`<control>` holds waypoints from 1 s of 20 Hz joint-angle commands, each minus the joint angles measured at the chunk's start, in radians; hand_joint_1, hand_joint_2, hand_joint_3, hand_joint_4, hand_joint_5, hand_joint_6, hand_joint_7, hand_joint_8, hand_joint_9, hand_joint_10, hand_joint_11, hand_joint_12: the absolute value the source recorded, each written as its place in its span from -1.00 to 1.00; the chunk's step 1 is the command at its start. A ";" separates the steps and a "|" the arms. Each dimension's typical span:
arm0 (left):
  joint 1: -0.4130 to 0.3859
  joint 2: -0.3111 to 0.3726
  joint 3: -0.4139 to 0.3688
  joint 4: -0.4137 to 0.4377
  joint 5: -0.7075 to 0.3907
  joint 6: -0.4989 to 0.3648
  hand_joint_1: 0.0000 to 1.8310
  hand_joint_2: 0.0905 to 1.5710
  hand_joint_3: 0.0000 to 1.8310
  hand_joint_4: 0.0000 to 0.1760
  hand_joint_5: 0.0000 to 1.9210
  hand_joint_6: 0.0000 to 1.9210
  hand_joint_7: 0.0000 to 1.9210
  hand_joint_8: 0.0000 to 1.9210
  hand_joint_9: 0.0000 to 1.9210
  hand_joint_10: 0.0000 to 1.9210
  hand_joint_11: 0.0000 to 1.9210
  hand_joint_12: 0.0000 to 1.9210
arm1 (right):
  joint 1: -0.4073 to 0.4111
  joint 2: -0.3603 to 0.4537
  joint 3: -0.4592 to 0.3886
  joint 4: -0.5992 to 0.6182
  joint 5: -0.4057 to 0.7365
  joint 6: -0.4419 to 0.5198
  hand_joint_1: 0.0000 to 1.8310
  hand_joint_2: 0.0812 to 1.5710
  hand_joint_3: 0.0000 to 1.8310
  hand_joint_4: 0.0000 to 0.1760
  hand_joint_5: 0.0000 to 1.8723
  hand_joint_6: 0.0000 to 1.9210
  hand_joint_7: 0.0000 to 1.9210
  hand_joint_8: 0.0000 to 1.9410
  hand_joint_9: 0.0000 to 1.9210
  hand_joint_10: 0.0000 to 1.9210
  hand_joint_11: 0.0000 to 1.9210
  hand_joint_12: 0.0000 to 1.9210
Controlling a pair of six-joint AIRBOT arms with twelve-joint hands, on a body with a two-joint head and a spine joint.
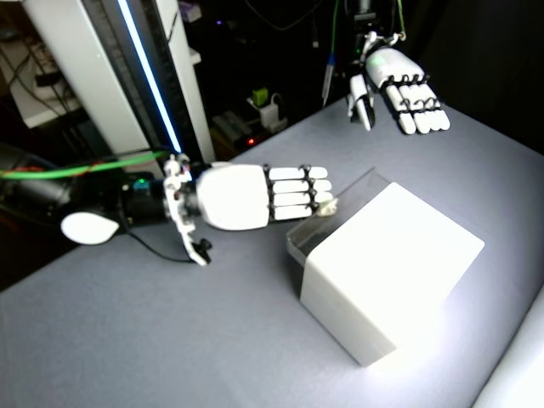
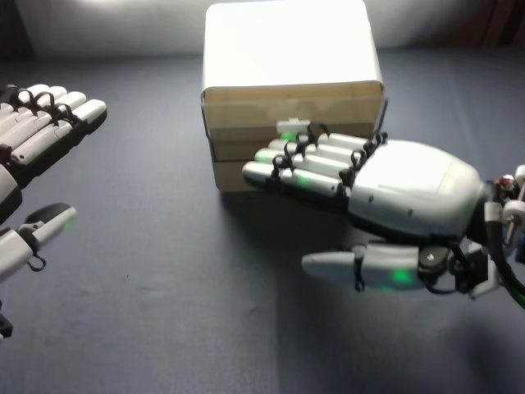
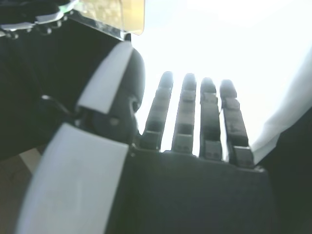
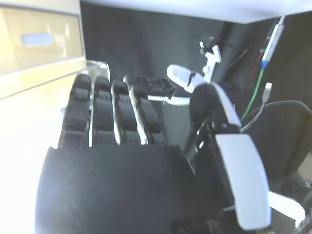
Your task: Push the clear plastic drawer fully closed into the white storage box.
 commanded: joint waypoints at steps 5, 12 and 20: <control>-0.007 -0.002 0.010 -0.011 -0.129 -0.003 -0.24 0.92 -1.00 -1.00 -1.00 -1.00 -1.00 -1.00 -1.00 -1.00 -1.00 -1.00 | 0.045 -0.041 0.053 0.094 0.082 -0.044 -0.82 0.79 -0.99 -1.00 -1.00 -1.00 -1.00 -1.00 -1.00 -1.00 -1.00 -1.00; -0.007 -0.004 0.011 -0.012 -0.132 -0.005 -0.23 0.90 -1.00 -0.96 -1.00 -1.00 -1.00 -1.00 -1.00 -1.00 -1.00 -1.00 | 0.052 -0.052 0.063 0.176 0.037 -0.135 -0.76 0.80 -1.00 -0.90 -1.00 -1.00 -1.00 -1.00 -1.00 -1.00 -1.00 -1.00; -0.001 -0.003 0.007 -0.017 -0.144 -0.008 -0.31 0.91 -1.00 -0.97 -1.00 -1.00 -1.00 -1.00 -1.00 -1.00 -1.00 -1.00 | 0.043 -0.013 -0.015 0.088 0.090 -0.069 -0.77 0.75 -1.00 -1.00 -1.00 -1.00 -1.00 -1.00 -1.00 -1.00 -0.97 -0.98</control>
